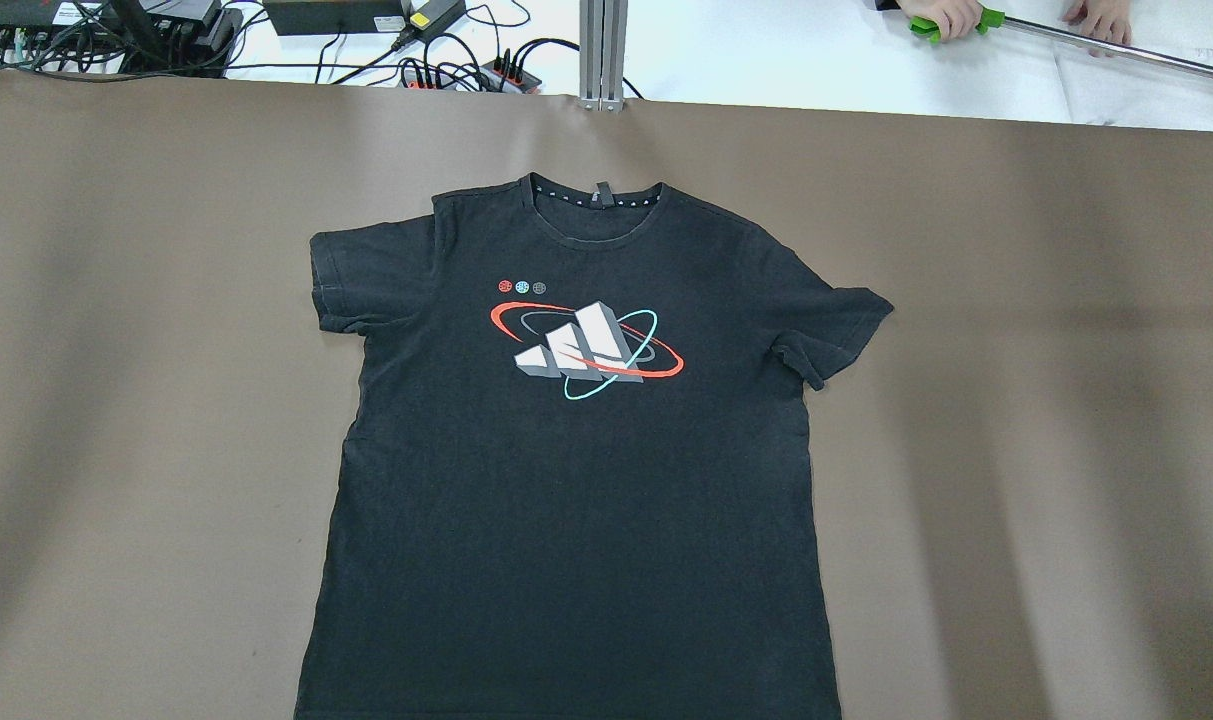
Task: Fold clothes
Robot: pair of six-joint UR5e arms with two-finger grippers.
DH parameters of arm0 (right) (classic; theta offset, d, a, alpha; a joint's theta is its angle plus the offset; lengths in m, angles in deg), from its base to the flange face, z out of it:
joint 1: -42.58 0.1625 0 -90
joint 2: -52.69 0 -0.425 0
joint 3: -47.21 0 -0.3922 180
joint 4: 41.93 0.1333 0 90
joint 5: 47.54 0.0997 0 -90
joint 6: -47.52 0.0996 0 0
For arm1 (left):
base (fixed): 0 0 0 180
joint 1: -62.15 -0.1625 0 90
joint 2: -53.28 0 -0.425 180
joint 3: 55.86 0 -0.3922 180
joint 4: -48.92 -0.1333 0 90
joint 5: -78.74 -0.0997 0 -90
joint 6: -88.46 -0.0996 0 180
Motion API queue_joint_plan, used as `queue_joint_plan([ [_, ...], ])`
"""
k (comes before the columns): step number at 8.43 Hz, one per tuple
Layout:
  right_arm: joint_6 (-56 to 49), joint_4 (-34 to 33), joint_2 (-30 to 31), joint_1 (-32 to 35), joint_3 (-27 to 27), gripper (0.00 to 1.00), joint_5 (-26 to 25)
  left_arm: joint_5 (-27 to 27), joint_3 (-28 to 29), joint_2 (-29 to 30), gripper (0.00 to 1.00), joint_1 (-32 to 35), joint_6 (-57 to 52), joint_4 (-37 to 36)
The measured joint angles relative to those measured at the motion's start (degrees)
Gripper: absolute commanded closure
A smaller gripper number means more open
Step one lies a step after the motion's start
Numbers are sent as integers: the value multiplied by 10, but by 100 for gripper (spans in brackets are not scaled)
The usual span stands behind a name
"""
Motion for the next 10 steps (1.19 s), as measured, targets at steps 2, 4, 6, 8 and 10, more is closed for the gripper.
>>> queue_joint_plan([
  [2, -1, 0, 1, -1, -6, 6, 11, -2, 21, 7, 5, 2, 0, 6],
  [4, -3, -2, -2, -6, -7, 6, 14, -3, 17, 4, 5, 6, 0, 8],
  [6, -3, -2, -13, -27, -7, 6, 17, -3, 14, 4, 5, 8, 6, 13],
  [8, -2, -3, -31, -35, -7, 6, 20, -1, 14, 3, 5, 8, 29, 15],
  [10, -3, -2, -36, -39, -10, 6, 36, 1, 14, 7, 5, 7, 47, 27],
])
